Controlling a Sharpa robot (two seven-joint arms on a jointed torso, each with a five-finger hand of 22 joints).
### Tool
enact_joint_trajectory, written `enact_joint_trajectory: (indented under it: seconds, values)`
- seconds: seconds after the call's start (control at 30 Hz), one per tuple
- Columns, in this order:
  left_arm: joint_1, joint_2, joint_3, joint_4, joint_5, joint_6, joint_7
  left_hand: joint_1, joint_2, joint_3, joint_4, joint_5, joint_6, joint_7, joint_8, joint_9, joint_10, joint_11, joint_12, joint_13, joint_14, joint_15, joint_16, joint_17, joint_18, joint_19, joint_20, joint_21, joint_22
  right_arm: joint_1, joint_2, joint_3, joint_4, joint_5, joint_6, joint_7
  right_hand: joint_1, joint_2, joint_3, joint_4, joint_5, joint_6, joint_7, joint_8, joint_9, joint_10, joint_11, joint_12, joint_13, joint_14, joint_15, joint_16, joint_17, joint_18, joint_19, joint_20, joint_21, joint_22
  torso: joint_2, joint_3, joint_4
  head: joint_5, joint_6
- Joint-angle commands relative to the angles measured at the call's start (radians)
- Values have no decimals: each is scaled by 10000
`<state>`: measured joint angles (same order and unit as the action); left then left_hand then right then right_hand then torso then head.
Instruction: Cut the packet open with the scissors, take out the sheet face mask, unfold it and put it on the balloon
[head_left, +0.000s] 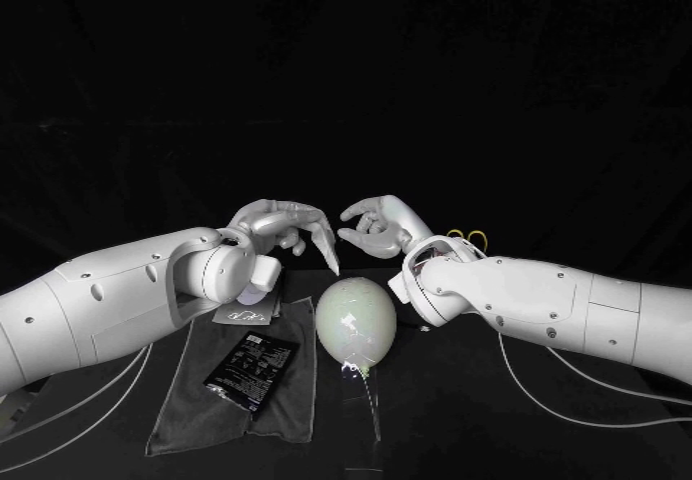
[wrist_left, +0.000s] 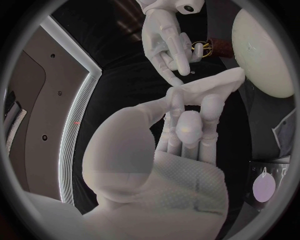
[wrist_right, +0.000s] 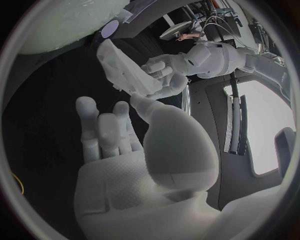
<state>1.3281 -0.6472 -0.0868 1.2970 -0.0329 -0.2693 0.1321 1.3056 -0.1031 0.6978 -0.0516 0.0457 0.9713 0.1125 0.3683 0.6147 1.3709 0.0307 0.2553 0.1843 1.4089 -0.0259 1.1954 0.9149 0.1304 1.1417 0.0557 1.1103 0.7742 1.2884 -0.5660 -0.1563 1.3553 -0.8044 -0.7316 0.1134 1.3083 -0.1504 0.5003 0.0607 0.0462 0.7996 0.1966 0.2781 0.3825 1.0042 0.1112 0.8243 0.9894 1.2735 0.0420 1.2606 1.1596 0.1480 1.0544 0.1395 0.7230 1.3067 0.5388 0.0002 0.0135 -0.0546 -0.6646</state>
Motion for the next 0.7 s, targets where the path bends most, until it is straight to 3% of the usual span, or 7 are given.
enact_joint_trajectory:
  seconds: [0.03, 0.37, 0.7]
  values:
    - [13, 23, 15, 96, -361, 711, -108, 108, -30, 63, -108, 36, 55, 8, 70, 1, 6, -5, -60, 10, 48, -135, 46, 25, 190, 2, 1, 27, 10, 19, 171, 11, -125, -188, -80, 453, 135, -40, -39, -65, 26, -97, 9, -87, -35, -184, 10, -90, -131, -138, 37, -76, -120, 144, -157, 45, -254, -93, 4, -2, -16, -10, 13]
    - [9, 62, 15, 141, -410, 802, -185, 108, -30, 63, -108, 36, 55, 8, 70, 1, 6, -5, -60, 10, 48, -135, 46, 25, 190, 2, 1, 27, 10, 10, 483, 10, -416, -1684, 612, -123, 340, -216, -111, -253, 26, -118, 24, -96, -75, -228, 38, 122, -114, -173, 74, 30, -71, 173, -226, 116, -386, -147, 5, -4, 4, -74, 38]
    - [6, 70, 15, 125, -412, 777, -183, 111, -30, 67, -112, 35, 57, 11, 66, -1, 5, -3, -60, 13, 44, -132, 54, 33, 190, -6, 2, 32, 14, -19, 337, 2, -177, -2024, 936, -519, 463, -134, -90, -348, 60, 218, -49, 107, -74, 260, -19, 931, 270, 166, 39, 507, 316, 91, 253, 133, 276, 93, -2, 9, -3, -76, 24]
